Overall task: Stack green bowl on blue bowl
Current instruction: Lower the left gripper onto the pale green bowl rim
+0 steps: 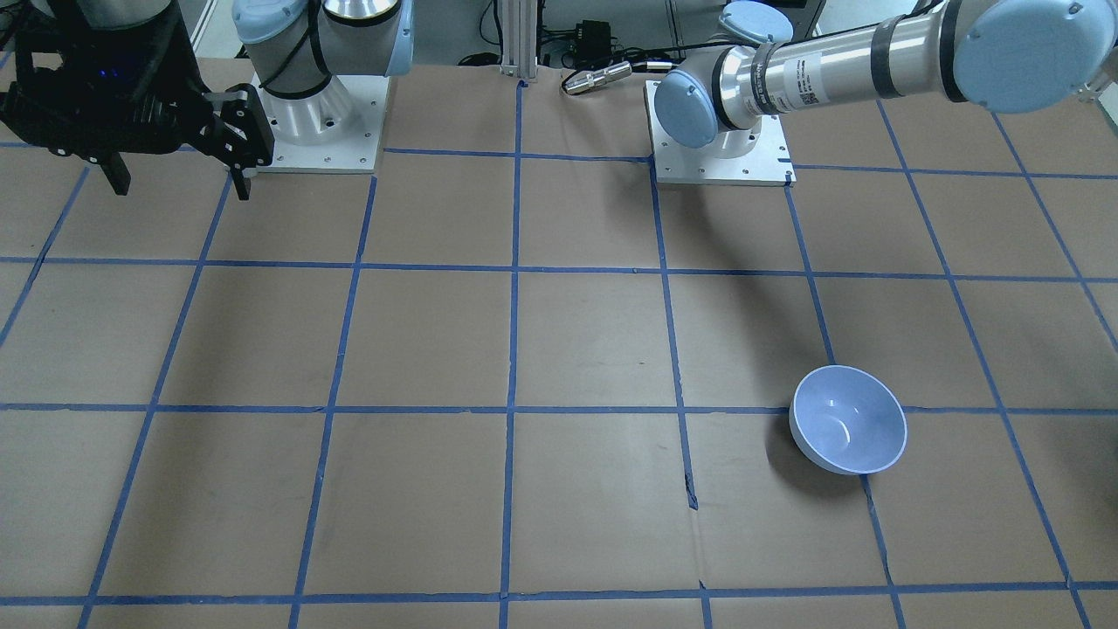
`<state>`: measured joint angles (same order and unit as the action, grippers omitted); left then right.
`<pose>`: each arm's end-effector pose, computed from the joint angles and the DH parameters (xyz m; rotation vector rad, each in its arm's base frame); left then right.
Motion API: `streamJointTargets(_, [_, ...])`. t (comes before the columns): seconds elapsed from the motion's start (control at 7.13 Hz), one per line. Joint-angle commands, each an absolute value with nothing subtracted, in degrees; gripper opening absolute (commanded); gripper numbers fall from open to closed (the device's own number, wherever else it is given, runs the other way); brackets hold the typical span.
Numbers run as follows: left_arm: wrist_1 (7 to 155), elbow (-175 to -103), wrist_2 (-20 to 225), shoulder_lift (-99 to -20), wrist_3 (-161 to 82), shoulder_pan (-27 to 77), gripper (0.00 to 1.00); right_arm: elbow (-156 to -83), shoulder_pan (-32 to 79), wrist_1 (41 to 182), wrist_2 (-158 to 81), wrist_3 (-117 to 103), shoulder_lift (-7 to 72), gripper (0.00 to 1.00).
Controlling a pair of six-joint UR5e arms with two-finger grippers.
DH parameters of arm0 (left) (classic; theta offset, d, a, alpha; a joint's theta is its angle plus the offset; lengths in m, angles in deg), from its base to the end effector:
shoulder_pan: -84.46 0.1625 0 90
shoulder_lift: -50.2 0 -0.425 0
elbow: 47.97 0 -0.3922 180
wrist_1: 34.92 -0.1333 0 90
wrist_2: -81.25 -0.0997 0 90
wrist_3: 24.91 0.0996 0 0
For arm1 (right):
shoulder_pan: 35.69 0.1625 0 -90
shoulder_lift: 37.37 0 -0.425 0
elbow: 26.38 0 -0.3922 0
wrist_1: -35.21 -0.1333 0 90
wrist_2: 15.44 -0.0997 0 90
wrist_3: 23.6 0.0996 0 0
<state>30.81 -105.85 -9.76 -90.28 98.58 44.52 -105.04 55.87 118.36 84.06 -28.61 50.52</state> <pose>0.5362 -0.6205 0.2206 1.8149 2.4358 0.0179 0.1306 -0.5031 0.5561 0.1653 -2.9696 0.0543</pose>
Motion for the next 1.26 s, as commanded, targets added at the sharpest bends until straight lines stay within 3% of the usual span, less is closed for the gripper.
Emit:
streamJointTargets(0.0, [29.8, -105.6, -10.7, -91.4, 98.4, 44.6, 0.97, -105.0, 55.9, 118.4, 84.1, -28.6, 50.5, 1.00])
streamJointTargets(0.28, [29.7, -105.5, -10.7, -91.9, 98.3, 44.6, 0.97, -105.0, 55.9, 118.4, 84.1, -28.6, 50.5, 1.00])
streamJointTargets(0.56, [29.7, -104.0, -10.7, -93.0, 98.4, 44.6, 0.88, -105.0, 55.9, 118.4, 84.1, -28.6, 50.5, 1.00])
streamJointTargets(0.7, [29.7, -104.0, -10.8, -93.0, 98.5, 44.6, 0.65, -105.0, 55.9, 118.4, 84.1, -28.6, 50.5, 1.00])
streamJointTargets(0.84, [29.7, -103.9, -12.1, -93.0, 98.5, 44.6, 0.11, -105.0, 55.9, 118.4, 84.1, -28.6, 50.5, 1.00])
streamJointTargets(0.98, [29.7, -103.9, -12.2, -93.1, 98.5, 44.6, 0.00, -105.0, 55.8, 118.4, 84.1, -28.6, 50.5, 1.00])
streamJointTargets(1.12, [29.7, -103.9, -12.1, -93.0, 98.5, 44.6, 0.00, -105.0, 55.9, 118.4, 84.1, -28.6, 50.5, 1.00])
